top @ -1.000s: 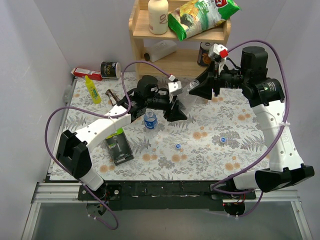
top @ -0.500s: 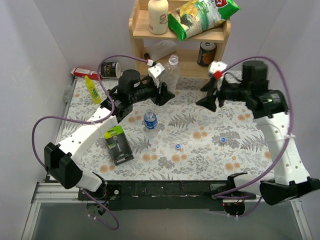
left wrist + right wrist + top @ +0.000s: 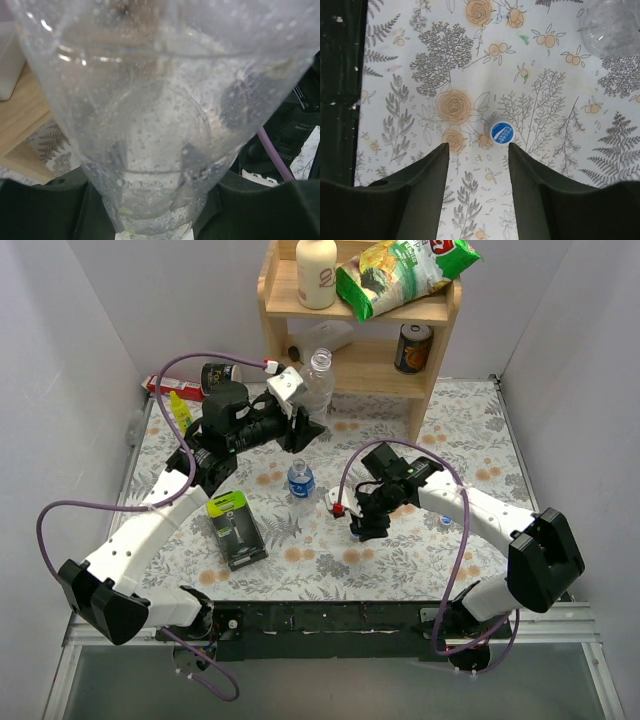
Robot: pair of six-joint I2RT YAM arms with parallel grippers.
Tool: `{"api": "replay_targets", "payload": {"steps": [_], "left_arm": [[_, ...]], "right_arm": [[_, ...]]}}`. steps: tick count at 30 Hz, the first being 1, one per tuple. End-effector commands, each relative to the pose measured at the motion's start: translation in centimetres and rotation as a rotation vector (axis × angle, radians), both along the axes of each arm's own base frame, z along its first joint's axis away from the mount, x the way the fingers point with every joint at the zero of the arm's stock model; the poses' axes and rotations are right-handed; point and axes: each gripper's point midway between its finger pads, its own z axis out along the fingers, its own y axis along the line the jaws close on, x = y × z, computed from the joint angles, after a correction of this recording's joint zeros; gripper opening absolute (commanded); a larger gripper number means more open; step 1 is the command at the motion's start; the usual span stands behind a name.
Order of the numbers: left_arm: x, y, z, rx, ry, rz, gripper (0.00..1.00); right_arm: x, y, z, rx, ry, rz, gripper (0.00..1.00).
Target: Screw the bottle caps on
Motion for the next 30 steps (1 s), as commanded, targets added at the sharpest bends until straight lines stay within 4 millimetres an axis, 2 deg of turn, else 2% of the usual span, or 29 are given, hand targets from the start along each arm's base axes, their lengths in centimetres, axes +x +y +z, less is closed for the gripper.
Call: {"api": "replay_targets", "payload": {"steps": [1,3,10,18,30], "left_arm": [[-0.5,2.0,0.3,-0.031,0.022,0.019,0.0],[-0.6,2.5,0.1,-0.039,0.03,0.028,0.0],[-0.3,3.7,-0.6,-0.045,0.037,0.059,0.0],[-0.2,3.6,-1.3,-0.053,0.049,0.057,0.0],[0.0,4.0,-1.7,-0.049,0.056,0.068,0.0]], "right_arm": [[2.6,2.1,-1.0,0.025,-0.122,0.055,0.57],[3.2,2.1,-1.9,-0.005,-0.144,0.048,0.57],[2.5,1.4,-4.5,-0.073,-0.124,0.115,0.57],[2.4,1.7,-5.7,-0.096,-0.12,0.138,0.62],[2.6,1.1,-8.0,-0.165,-0.164,0.165,0.57]]}}
